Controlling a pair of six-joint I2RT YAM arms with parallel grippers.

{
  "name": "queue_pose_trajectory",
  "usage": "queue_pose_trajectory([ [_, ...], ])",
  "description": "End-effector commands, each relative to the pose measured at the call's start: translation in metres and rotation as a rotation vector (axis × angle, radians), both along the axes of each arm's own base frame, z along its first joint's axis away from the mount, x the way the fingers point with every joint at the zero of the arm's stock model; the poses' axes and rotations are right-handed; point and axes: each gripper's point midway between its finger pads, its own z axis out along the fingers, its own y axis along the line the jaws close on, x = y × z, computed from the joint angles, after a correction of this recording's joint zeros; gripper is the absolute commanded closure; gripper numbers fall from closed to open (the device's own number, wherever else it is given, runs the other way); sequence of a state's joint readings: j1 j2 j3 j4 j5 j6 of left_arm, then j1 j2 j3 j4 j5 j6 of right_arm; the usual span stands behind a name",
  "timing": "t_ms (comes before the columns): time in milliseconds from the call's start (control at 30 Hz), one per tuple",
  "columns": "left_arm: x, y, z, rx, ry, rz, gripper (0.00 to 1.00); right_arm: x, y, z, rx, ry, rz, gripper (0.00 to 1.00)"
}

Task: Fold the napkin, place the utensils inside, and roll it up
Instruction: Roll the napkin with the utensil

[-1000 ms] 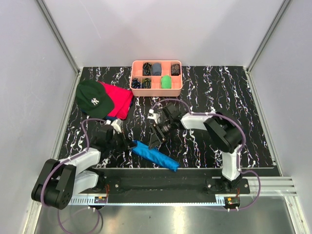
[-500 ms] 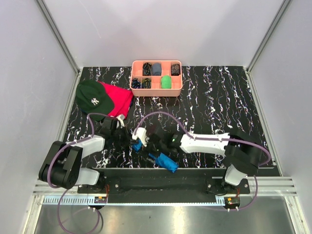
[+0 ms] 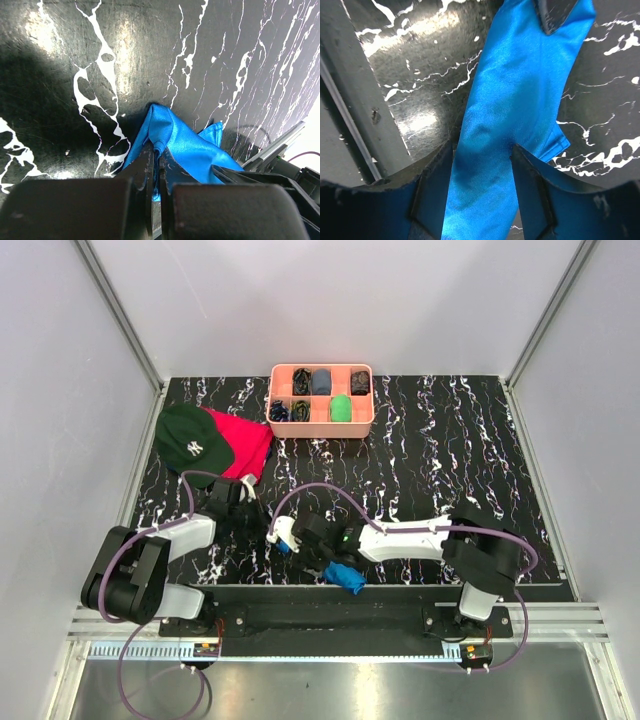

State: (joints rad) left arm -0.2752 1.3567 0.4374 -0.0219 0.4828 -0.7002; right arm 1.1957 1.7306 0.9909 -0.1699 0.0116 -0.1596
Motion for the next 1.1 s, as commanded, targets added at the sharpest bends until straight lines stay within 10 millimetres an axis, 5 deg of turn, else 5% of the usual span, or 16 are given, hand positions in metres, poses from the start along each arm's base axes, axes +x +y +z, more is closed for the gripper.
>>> queue_pose_trajectory([
  [0, -0.003, 0.008, -0.007, 0.047, 0.023, 0.006, 1.0, 0.003, 0.0, -0.008, -0.031, -0.003, -0.012, 0.41],
  [167, -0.002, 0.006, -0.001, 0.034, 0.004, -0.004, 1.0, 0.012, -0.011, -0.026, -0.112, -0.014, -0.087, 0.41],
  [300, 0.001, 0.005, 0.007, 0.014, -0.025, -0.01, 0.99, 0.01, -0.023, -0.048, -0.174, 0.066, -0.132, 0.52],
  [433, 0.007, 0.01, 0.023, 0.009, -0.097, 0.018, 0.75, -0.002, -0.026, -0.055, -0.152, 0.2, -0.122, 0.63],
  [633, 0.011, 0.029, 0.038, 0.065, -0.184, 0.103, 0.49, -0.014, -0.016, -0.041, -0.01, 0.407, -0.065, 0.65],
  [1067, 0.013, 0.02, 0.051, -0.03, -0.319, 0.076, 0.51, -0.005, -0.002, -0.008, 0.246, 0.756, 0.032, 0.67],
])
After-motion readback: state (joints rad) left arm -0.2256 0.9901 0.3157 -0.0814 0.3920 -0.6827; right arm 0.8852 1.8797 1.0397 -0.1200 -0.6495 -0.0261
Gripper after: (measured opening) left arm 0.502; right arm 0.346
